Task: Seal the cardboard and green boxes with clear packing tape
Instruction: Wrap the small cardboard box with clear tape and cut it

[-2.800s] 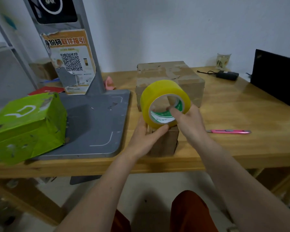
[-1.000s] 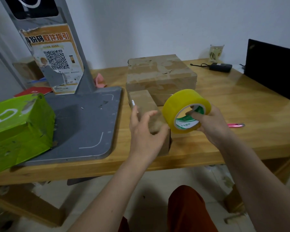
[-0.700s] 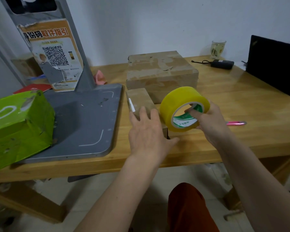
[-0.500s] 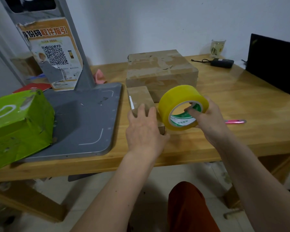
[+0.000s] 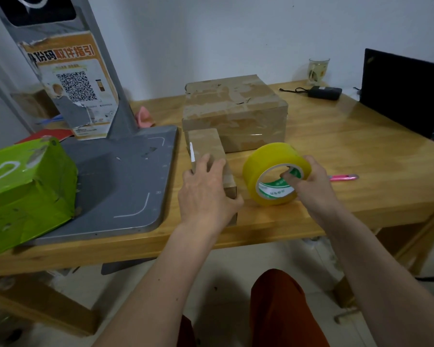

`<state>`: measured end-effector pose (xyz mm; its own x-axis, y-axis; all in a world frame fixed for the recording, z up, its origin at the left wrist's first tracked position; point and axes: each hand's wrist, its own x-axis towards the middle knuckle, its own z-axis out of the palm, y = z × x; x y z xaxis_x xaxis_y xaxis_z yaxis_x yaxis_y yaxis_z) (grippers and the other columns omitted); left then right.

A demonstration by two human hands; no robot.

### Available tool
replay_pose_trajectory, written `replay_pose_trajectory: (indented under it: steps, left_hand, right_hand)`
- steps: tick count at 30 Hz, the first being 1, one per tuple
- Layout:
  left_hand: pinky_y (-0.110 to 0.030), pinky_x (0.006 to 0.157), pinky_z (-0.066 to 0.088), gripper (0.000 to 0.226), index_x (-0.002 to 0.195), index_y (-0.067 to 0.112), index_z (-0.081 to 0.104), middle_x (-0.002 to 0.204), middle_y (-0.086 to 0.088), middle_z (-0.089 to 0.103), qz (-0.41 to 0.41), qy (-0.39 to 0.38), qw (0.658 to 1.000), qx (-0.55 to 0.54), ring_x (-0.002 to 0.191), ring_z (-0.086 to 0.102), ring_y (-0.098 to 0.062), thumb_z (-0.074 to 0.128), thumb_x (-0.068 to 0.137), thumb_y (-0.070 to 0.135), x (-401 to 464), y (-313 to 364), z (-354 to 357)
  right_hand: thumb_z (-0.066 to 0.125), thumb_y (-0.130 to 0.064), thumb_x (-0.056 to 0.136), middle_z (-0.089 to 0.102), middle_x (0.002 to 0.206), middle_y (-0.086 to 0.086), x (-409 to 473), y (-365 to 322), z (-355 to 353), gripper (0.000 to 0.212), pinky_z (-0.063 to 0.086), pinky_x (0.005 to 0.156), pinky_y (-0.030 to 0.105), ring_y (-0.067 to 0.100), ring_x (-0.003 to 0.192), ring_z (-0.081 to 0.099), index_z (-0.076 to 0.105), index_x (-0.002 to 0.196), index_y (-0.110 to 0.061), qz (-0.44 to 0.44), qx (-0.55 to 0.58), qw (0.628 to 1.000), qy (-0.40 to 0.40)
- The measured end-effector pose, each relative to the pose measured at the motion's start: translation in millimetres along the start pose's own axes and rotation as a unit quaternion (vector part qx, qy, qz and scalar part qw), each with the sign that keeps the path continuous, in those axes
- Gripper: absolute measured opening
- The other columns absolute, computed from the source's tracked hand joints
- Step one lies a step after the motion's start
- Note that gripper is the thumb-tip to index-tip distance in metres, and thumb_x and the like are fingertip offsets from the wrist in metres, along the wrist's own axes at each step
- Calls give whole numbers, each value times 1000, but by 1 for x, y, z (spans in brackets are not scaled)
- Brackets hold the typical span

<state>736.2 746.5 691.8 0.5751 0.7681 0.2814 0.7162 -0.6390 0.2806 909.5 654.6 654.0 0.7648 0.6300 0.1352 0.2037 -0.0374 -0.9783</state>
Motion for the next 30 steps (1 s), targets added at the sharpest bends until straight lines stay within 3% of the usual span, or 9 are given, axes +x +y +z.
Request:
replay_pose_trajectory:
  steps: [7,12,14,15,17,18,23,30]
  left_hand:
    - [-38,98,41,80,145,36,35,155,12,25,5,-2,1000,-25,127,39,-24,75,76,49,7,-13,-2]
    - [-41,103,39,81,146,36,33,157,10,23,16,-14,1000,-6,133,34,-24,73,78,51,8,-16,-3]
    - [-47,114,27,78,146,36,34,159,6,21,22,-3,999,28,142,24,-27,71,79,54,7,-14,-3]
    - [-52,119,13,75,146,36,35,160,4,19,38,14,997,63,146,16,-28,69,81,54,5,-12,-3]
    - [-53,116,-10,64,145,34,40,163,3,15,100,55,987,116,151,6,-26,66,87,44,0,-6,2]
    - [-50,117,-11,57,145,31,42,163,4,18,133,65,981,122,151,7,-24,63,92,36,-3,-4,5]
    - [-41,118,17,45,139,30,52,152,5,43,160,82,978,103,145,30,-22,58,96,19,-2,-7,20]
    - [-41,116,23,52,142,35,47,152,3,43,162,82,977,115,144,30,-25,61,95,17,-2,-6,22]
  right_hand:
    - [57,0,92,56,93,6,-2,-2,-8,21,43,67,31,21,87,54,50,109,-12,-52,-142,988,-16]
    - [56,-3,94,54,85,0,-4,0,-15,20,43,61,24,14,79,52,49,109,-13,-32,-134,990,9]
    - [56,-2,94,54,85,1,-5,0,-13,19,41,59,23,11,76,51,49,108,-12,-33,-140,990,5]
    - [56,-2,94,54,86,1,-5,0,-12,19,41,59,23,10,76,51,49,108,-12,-32,-142,989,3]
    - [56,-3,94,54,87,1,-5,0,-11,20,40,58,24,10,77,51,48,110,-13,-28,-143,989,6]
    - [56,-3,94,54,88,2,-5,0,-11,21,40,58,24,11,77,51,48,111,-13,-27,-145,989,10]
    - [55,0,94,52,82,-3,-5,-1,-19,24,42,59,26,10,74,49,47,110,-15,-35,-171,984,19]
    - [56,1,93,56,88,6,-7,-2,-28,27,42,60,32,21,79,53,47,110,-18,-36,-192,981,20]
